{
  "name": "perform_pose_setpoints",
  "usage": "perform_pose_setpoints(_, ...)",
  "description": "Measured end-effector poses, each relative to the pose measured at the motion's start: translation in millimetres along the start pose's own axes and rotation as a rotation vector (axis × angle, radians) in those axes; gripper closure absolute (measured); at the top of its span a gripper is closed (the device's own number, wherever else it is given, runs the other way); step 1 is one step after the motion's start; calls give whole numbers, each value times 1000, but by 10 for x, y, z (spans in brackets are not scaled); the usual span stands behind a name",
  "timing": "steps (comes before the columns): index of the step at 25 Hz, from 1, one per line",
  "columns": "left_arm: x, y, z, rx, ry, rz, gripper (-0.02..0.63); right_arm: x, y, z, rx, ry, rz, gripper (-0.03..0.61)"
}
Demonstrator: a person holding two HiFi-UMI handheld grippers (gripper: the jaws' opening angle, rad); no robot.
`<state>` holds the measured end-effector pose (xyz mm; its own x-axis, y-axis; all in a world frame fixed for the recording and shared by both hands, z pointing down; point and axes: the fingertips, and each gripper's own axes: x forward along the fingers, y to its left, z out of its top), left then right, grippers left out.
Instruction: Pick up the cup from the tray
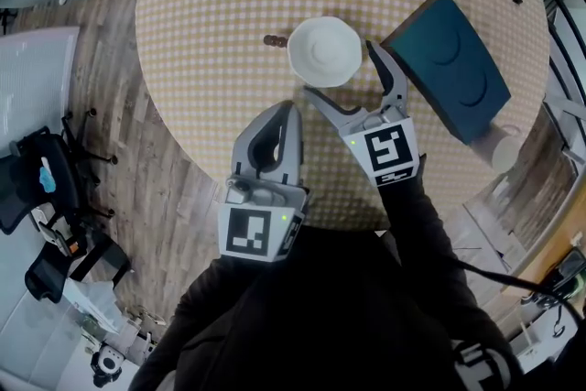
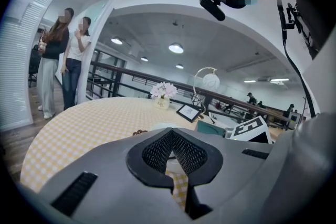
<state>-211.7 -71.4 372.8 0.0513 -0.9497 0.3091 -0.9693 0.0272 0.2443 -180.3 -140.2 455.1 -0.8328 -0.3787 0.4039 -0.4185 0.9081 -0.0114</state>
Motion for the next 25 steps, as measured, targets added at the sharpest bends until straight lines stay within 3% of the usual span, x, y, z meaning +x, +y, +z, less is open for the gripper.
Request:
perform_pose_setpoints(7, -43, -417, 75, 44, -26, -80, 611, -630, -130, -86, 113, -6, -105, 115)
perform_pose_setpoints(21, -507, -1782, 316, 166, -125, -299, 611, -2330, 68, 515, 195, -246, -235, 141)
perform_pose_setpoints(23, -612, -1957, 372, 183, -146, -319, 611, -2527, 134, 568, 184, -268, -256, 202)
perform_pose_setpoints(25, -707, -2111, 423, 195, -165, -339, 611, -2732, 156, 611, 173, -295, -300, 406)
